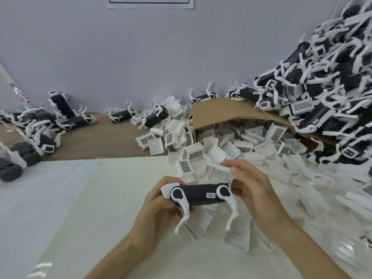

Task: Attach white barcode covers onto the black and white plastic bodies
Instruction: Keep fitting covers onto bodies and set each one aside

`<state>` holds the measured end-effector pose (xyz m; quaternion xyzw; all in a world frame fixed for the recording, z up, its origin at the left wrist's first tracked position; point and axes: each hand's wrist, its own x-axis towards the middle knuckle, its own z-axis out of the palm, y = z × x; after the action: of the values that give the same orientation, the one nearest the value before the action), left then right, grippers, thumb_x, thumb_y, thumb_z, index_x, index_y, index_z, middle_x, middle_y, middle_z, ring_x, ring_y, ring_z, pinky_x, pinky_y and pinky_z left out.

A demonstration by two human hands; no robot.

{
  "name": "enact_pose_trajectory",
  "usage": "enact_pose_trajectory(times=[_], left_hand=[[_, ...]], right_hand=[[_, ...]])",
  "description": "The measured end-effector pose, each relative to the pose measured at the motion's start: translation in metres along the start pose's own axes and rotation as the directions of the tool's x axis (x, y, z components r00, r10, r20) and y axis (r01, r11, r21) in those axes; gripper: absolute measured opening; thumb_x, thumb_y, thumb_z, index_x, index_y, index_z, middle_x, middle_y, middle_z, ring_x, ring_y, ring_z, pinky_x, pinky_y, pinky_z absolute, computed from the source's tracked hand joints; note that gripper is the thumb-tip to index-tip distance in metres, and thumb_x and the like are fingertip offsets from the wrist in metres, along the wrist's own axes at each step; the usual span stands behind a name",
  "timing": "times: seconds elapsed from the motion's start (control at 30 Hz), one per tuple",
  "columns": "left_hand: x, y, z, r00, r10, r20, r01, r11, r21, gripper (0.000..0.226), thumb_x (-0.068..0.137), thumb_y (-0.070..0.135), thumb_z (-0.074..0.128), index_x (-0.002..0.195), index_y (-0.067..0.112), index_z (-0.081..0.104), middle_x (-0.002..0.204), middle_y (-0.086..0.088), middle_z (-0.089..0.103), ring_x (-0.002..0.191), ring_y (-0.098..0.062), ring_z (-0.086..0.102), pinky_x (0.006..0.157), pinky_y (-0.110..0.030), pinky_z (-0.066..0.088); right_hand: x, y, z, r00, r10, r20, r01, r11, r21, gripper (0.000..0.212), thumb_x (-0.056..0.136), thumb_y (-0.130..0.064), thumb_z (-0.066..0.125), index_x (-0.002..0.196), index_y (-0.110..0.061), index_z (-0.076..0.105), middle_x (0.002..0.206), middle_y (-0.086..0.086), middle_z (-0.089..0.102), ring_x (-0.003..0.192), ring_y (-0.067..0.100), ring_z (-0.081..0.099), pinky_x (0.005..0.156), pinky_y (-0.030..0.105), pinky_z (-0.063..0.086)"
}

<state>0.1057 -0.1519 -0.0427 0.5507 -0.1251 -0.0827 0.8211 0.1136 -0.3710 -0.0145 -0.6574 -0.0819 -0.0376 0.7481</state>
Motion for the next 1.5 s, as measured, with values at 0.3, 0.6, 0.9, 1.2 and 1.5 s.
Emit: enact_pose_trajectory(times=[0.3,0.6,0.9,1.2,1.5], left_hand=[[-0.001,-0.003,-0.001,1.000,-0.017,0.023,0.016,0.999,0.044,0.047,0.057,0.018,0.064,0.102,0.006,0.060,0.094,-0.013,0.054,0.086,-0.029,0.051,0.084,-0.053,0.043],[-0.001,-0.003,-0.002,0.999,-0.048,0.023,0.048,0.999,0.006,0.047,0.055,0.019,0.064,0.100,0.010,0.064,0.095,-0.009,0.055,0.089,-0.028,0.047,0.084,-0.050,0.036],[-0.003,0.006,-0.001,0.991,-0.136,0.009,0.136,0.989,-0.050,0.035,0.058,0.014,0.054,0.088,0.015,0.073,0.090,-0.017,0.058,0.081,-0.034,0.047,0.067,-0.035,0.047],[-0.004,0.007,-0.002,0.988,-0.153,-0.015,0.150,0.978,-0.144,0.040,0.062,0.012,0.044,0.093,0.005,0.069,0.083,-0.016,0.063,0.063,-0.027,0.060,0.058,-0.030,0.055],[-0.005,0.010,0.002,0.988,-0.151,0.008,0.151,0.978,-0.145,0.032,0.062,0.012,0.046,0.082,0.008,0.072,0.073,-0.011,0.059,0.058,-0.023,0.052,0.054,-0.024,0.050]], right_hand=[[-0.005,0.001,0.005,0.998,0.027,0.056,-0.027,1.000,-0.003,0.031,0.073,-0.017,0.067,0.102,-0.021,0.072,0.106,0.000,0.071,0.085,0.015,0.067,0.071,0.025,0.052],[-0.005,0.002,0.008,0.998,0.058,-0.004,-0.058,0.997,-0.056,0.033,0.067,-0.038,0.076,0.090,-0.015,0.072,0.088,0.008,0.065,0.080,0.019,0.059,0.075,0.034,0.044],[-0.005,-0.006,-0.002,0.931,0.232,0.281,-0.218,0.973,-0.078,0.014,0.076,-0.016,0.071,0.084,-0.010,0.062,0.090,0.017,0.060,0.078,0.022,0.059,0.068,0.024,0.052],[-0.001,-0.002,-0.004,0.938,0.226,0.261,-0.273,0.949,0.159,0.015,0.075,-0.010,0.068,0.079,-0.011,0.054,0.074,0.007,0.045,0.067,0.022,0.052,0.066,0.026,0.055],[-0.005,0.001,-0.001,0.921,0.126,0.369,-0.123,0.992,-0.030,0.043,0.083,-0.008,0.065,0.124,-0.022,0.067,0.127,0.010,0.066,0.116,0.036,0.062,0.096,0.039,0.054]])
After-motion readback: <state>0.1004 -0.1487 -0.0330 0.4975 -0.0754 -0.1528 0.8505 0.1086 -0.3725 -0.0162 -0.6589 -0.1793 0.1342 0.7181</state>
